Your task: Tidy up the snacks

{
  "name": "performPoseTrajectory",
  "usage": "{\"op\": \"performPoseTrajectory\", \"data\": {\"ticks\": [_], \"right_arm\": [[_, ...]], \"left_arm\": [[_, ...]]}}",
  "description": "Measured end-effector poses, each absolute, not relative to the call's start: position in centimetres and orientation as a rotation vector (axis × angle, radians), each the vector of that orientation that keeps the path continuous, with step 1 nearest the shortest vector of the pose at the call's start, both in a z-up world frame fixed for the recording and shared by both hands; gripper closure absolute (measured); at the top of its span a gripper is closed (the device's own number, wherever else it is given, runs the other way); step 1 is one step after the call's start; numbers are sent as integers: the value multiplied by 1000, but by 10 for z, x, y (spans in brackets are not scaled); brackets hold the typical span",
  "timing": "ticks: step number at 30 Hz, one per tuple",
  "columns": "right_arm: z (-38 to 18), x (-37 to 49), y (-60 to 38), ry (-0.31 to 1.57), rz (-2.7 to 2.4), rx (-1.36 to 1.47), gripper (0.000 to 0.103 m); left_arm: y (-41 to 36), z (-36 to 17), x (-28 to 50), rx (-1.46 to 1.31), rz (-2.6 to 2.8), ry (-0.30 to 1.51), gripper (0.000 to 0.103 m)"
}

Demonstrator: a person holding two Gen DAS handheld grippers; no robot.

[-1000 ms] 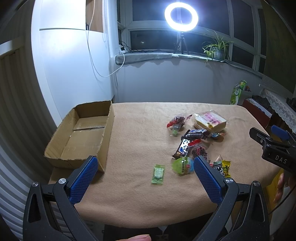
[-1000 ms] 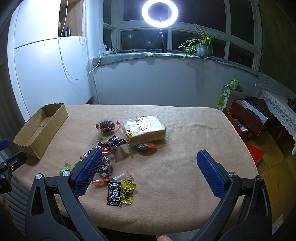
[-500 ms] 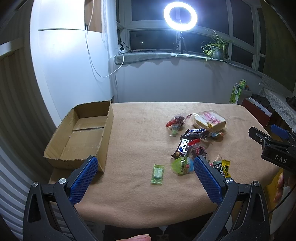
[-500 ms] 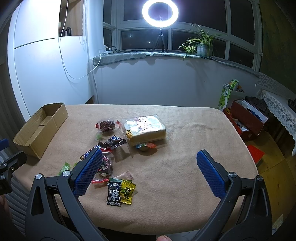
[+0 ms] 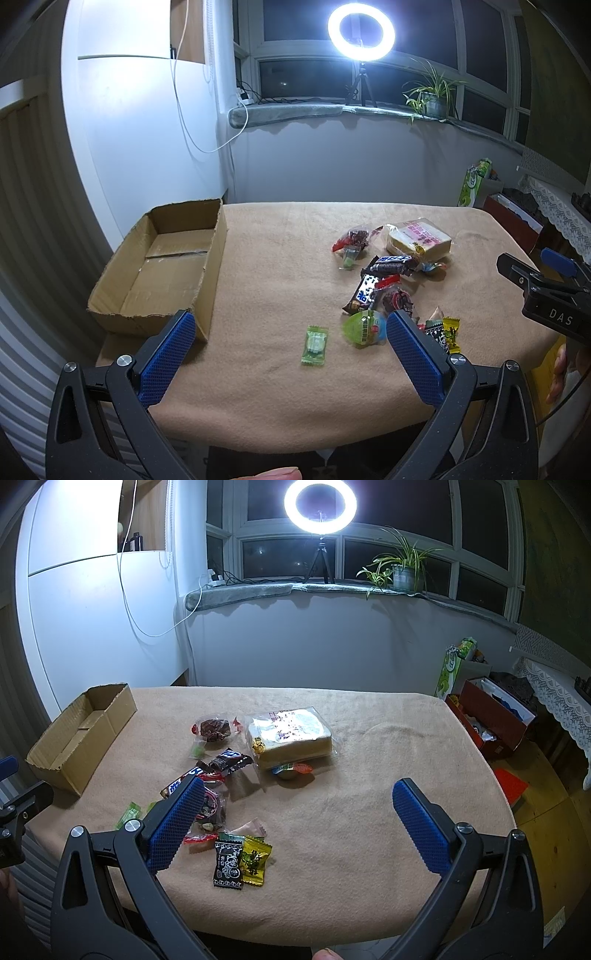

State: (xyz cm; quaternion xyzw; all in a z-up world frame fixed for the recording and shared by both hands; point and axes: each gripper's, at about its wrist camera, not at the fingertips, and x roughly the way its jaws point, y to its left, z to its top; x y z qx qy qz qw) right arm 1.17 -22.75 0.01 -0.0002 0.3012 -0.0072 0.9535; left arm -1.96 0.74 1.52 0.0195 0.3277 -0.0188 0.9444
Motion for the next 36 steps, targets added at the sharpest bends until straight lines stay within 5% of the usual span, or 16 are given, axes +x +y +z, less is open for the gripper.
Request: {"op": "performPoseTrajectory", "data": {"ticks": [26,36], "right_arm": [[-3,11,-226,615,-14,-3,0],[-36,15,-224,701,-3,-10,0]], "left_arm": [[7,13,-21,41,-40,670,0],[6,-27,-10,45,-44,747,0]]}}
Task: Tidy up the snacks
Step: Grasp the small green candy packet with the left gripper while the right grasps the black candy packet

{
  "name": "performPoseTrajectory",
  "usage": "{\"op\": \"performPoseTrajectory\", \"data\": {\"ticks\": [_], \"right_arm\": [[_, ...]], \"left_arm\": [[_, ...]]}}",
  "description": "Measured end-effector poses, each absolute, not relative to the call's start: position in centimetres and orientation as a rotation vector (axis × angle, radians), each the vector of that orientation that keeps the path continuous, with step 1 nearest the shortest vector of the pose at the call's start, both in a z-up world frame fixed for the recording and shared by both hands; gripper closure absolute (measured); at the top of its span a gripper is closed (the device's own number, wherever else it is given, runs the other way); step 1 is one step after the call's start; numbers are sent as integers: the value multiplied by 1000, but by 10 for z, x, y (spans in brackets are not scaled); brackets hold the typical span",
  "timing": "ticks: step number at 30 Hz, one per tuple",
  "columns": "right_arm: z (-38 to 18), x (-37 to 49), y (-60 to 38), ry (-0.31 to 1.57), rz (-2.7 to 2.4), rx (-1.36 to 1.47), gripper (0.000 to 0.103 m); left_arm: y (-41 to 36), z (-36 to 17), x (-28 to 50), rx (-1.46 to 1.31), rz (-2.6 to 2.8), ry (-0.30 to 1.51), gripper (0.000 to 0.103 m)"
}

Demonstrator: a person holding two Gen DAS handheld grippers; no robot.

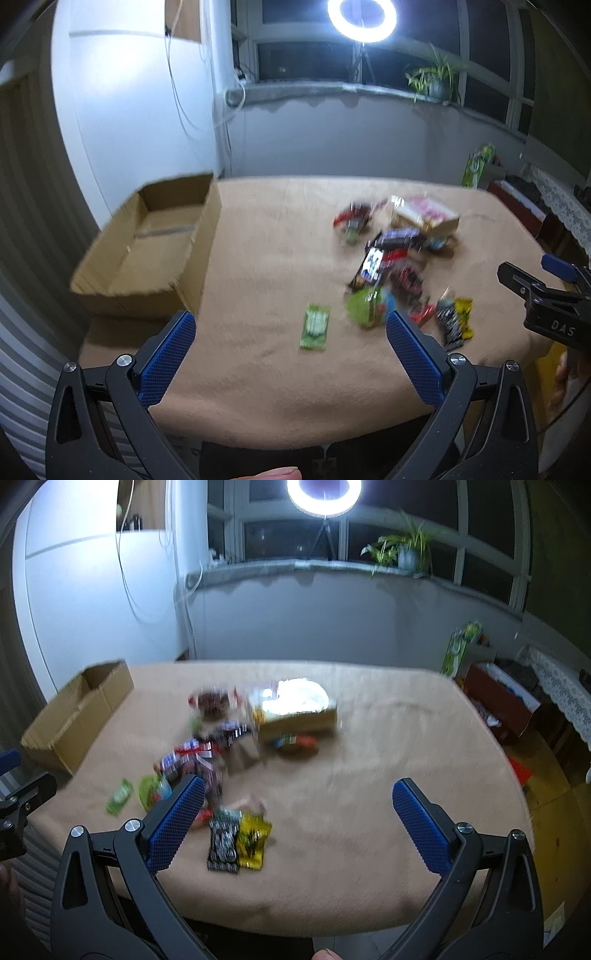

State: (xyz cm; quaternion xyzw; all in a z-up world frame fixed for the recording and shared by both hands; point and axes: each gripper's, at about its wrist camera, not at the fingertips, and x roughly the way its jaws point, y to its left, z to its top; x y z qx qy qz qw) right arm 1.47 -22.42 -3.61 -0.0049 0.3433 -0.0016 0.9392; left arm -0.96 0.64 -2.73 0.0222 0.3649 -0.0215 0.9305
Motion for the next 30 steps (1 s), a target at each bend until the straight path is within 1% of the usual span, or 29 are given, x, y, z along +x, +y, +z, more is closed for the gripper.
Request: {"op": "performPoseTrajectory", "data": {"ticks": [5,8,12,16,17,18,20,22,24,25,28,30], "right_arm": [[-73,13,-219,794,33,-20,0],[-95,13,-212,836,68,-21,0],[-115,16,-203,854,114,-15,0],[-122,17,-200,821,138,-2,0],[-123,17,-201,817,140,-5,1],[-124,16,-203,805,143,-9,3],[-120,18,-208,799,150,-10,11],[-116,17,-215,795,169,9,15],[-110,12,-218,785,185,12,22],[-107,9,-217,773,197,-1,28],[-100,0,-206,734,223,-41,37],[-100,0,-197,725,248,-66,48]], "left_arm": [[8,-84,0,47,-66,874,0],[10,-102,7,28,-83,917,0],[12,-108,14,15,-98,894,0],[15,-107,29,-11,-136,869,0],[16,-107,32,-20,-149,864,0],[17,-108,36,-26,-159,858,0],[19,-109,37,-37,-183,847,0],[23,-111,36,-39,-203,845,1],[22,-112,36,-23,-213,850,1],[21,-112,36,-13,-217,855,1],[22,-108,37,-16,-217,868,1],[23,-106,38,-36,-214,865,1]]}}
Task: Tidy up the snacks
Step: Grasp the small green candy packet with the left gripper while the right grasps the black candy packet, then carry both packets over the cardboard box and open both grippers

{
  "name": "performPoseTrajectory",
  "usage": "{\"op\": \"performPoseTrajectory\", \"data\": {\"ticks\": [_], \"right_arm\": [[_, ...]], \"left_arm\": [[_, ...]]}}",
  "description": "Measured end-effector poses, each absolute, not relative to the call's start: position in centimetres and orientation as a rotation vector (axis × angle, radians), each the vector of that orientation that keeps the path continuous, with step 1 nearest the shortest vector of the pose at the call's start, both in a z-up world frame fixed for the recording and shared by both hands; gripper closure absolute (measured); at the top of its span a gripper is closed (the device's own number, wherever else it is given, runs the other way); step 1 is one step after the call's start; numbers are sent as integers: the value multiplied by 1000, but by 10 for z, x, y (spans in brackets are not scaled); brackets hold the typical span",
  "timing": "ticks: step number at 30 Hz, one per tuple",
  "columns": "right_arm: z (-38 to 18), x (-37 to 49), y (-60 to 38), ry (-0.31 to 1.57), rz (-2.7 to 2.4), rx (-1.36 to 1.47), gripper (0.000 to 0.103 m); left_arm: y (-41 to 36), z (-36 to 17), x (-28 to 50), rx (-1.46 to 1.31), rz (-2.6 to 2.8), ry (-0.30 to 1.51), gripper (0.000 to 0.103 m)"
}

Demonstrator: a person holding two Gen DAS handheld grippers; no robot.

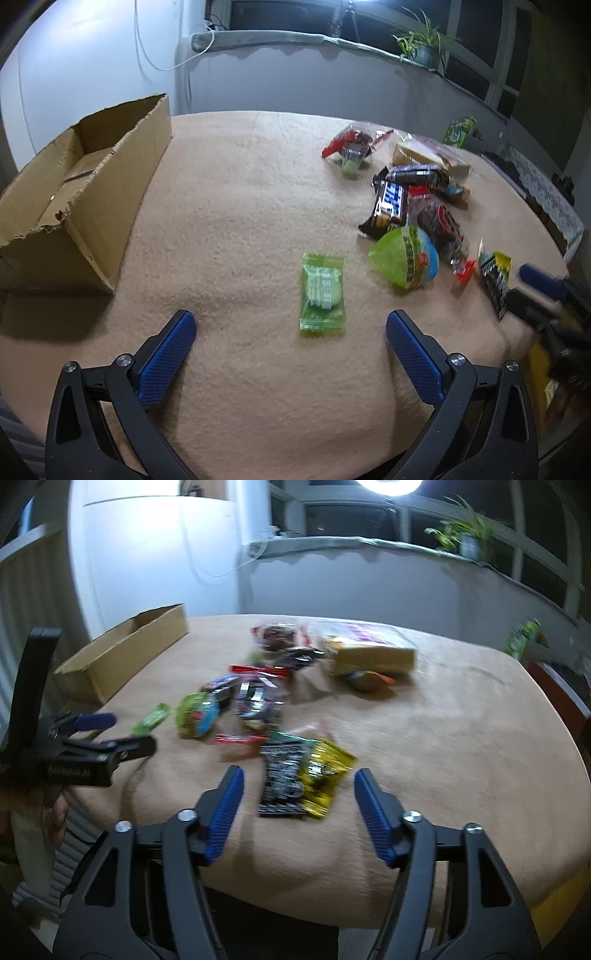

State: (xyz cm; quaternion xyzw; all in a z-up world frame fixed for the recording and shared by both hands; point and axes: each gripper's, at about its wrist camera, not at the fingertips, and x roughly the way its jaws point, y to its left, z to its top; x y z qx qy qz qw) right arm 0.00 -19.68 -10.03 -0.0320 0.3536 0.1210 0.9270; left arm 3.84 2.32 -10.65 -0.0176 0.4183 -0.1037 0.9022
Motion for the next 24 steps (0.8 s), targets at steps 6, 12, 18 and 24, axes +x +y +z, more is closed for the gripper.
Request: {"op": "performPoseTrajectory", "data": {"ticks": [6,12,18,24], "right_arm": [[-106,11,-181,714,279,-115,76],[-114,9,-169,720,286,-197,78],[-110,10,-181,701,310,-102,79],[-93,13,-191,646,326,1,79]], "left_arm": [[14,-105,43,20,-209,829,47],[8,-105,40,46,-226,800,82],[19,-102,44,-43,-256,811,82],[27,-91,42,-87,-254,788,82]]}}
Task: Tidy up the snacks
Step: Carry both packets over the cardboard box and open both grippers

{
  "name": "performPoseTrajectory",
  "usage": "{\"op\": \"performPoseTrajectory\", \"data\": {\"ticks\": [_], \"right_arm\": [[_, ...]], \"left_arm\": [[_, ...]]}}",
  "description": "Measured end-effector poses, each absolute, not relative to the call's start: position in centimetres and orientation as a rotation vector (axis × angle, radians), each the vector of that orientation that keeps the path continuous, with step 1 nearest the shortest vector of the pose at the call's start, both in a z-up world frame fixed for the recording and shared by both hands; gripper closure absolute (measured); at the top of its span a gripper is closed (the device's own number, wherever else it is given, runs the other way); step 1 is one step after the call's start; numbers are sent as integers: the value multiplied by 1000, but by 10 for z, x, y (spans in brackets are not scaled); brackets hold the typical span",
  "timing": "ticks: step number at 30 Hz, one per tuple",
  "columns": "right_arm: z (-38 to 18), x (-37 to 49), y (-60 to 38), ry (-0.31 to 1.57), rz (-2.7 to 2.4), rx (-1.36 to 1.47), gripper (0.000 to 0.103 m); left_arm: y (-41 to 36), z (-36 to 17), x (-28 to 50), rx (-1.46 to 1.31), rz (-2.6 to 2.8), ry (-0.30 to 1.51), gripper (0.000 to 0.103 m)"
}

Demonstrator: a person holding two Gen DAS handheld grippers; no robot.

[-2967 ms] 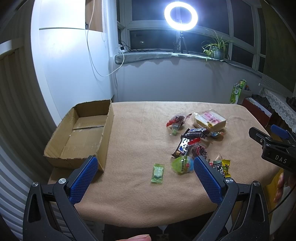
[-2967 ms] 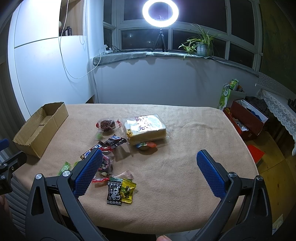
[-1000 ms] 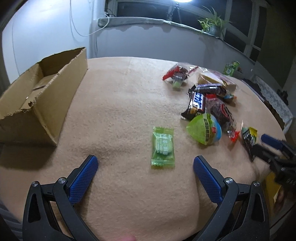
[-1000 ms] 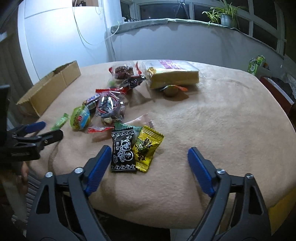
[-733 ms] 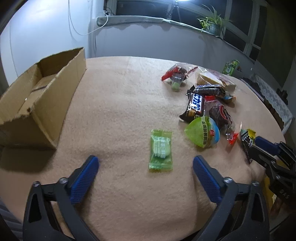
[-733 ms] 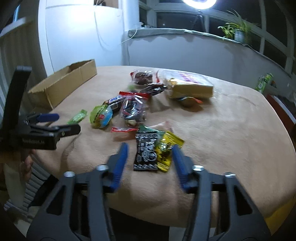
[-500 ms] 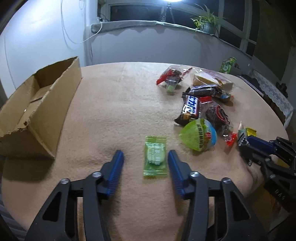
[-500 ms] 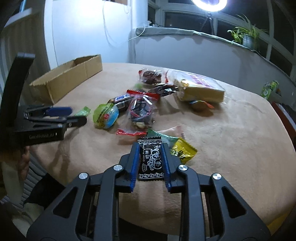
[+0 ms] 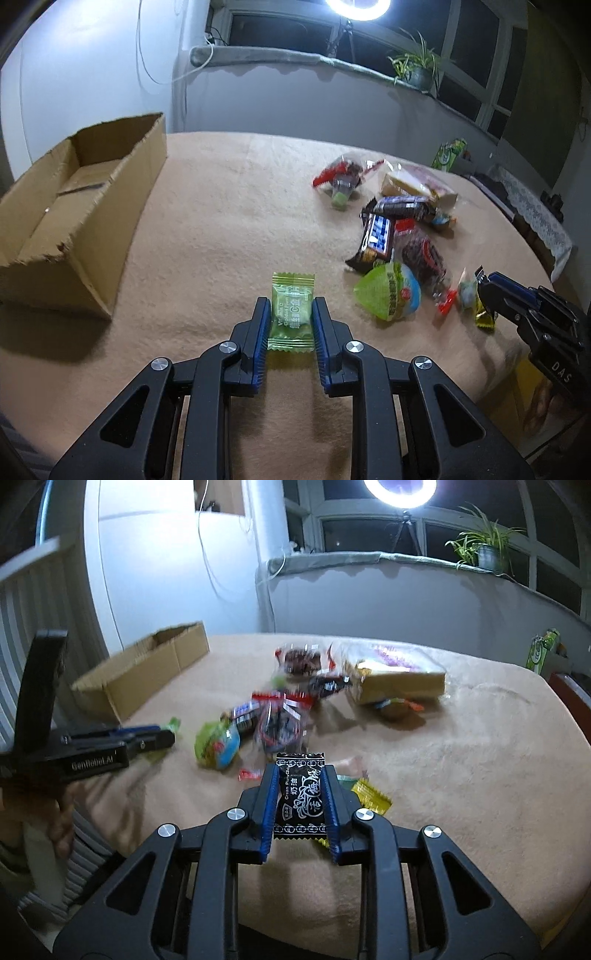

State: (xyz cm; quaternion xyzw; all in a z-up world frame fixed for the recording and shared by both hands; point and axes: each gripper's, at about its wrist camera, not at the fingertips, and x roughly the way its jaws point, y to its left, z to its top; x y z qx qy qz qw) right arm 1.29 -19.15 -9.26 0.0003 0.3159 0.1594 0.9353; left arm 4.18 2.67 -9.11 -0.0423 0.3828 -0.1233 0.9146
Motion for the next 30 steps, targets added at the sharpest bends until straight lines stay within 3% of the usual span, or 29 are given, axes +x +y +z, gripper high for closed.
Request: {"op": "performPoseTrajectory", "data": {"ticks": [16,30], "right_arm": [[-50,46,-137,611,412,27,79],[-21,109,42,567,702,-51,79]], "left_arm": [[106,-23,34,-129,-117,615,82],[211,-43,69,-200,35,626,82]]}}
